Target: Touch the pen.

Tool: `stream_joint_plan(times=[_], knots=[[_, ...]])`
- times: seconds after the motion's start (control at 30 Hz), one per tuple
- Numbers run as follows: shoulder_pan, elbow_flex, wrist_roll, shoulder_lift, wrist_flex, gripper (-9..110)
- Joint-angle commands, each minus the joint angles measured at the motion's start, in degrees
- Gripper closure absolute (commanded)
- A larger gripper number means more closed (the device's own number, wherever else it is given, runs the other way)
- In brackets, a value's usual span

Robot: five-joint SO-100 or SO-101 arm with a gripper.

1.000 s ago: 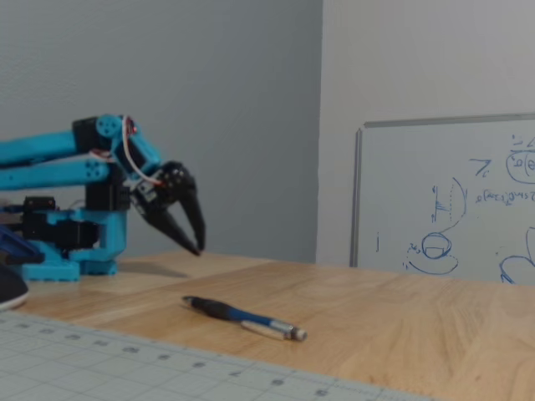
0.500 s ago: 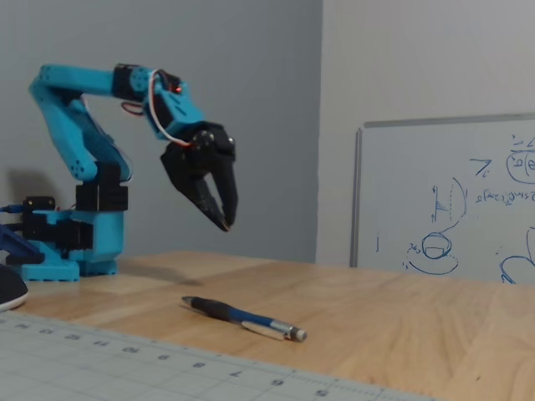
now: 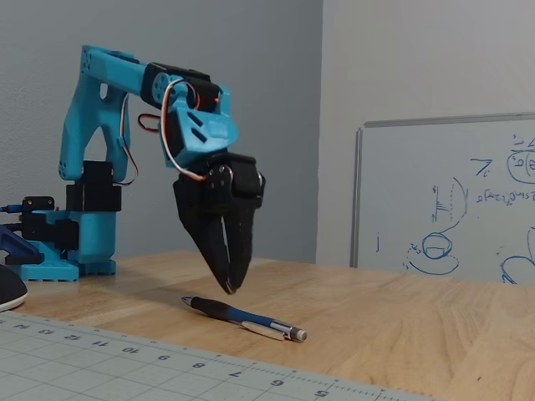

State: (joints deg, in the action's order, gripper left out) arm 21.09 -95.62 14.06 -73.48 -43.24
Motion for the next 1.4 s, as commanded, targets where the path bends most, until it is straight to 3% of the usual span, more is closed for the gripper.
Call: stream_joint_plan(times=[0.0,0.23,1.37], knots=[[-0.5,6.5,0.6,-0.2,0.8,101],[-4.0,7.0,0.1,0.5,0.8,101],[-1.9,7.1,0.6,4.3,0.7,101]])
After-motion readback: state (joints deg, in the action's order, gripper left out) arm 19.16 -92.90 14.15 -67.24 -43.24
